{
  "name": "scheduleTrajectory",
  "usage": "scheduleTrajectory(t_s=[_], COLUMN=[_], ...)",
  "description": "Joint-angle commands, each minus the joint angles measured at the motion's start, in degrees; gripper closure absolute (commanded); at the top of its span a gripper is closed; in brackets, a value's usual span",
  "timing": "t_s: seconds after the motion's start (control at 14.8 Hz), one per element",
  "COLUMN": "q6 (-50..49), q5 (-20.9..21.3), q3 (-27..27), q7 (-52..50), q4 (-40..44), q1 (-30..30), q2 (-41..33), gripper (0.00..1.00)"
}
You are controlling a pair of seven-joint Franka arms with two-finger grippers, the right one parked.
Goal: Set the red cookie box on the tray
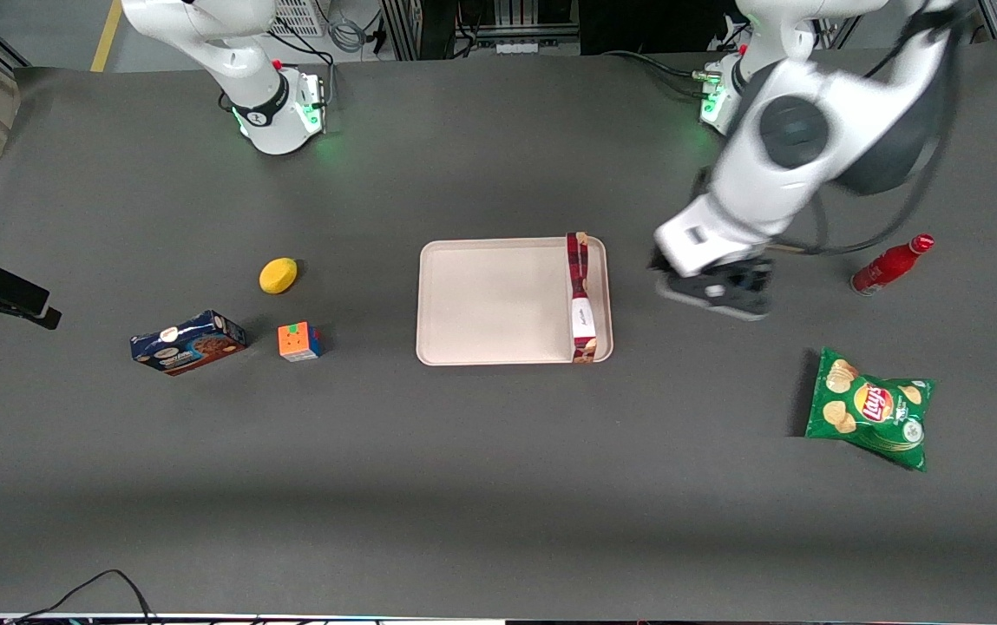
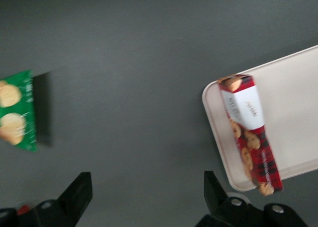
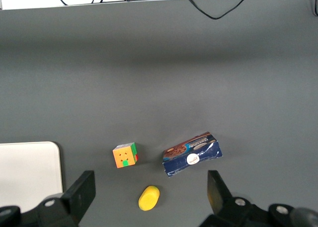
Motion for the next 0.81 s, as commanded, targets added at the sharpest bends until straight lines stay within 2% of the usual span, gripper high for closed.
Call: scheduleTrajectory(t_s=[0.0, 0.34, 0.47, 0.75], q6=[-6.22, -10.53, -14.13, -14.41], q5=[-3.3, -3.13, -3.13, -3.13], q3=[9.19, 15.88, 16.77, 18.27], q7=[6.39, 6.57, 6.57, 6.57], q4=[-1.64, -0.68, 2.3, 3.54], q1=[-0.83, -0.92, -0.84, -0.83], q2=[-8.28, -12.77, -12.51, -12.25], gripper=[0.0, 0.0, 0.0, 0.0])
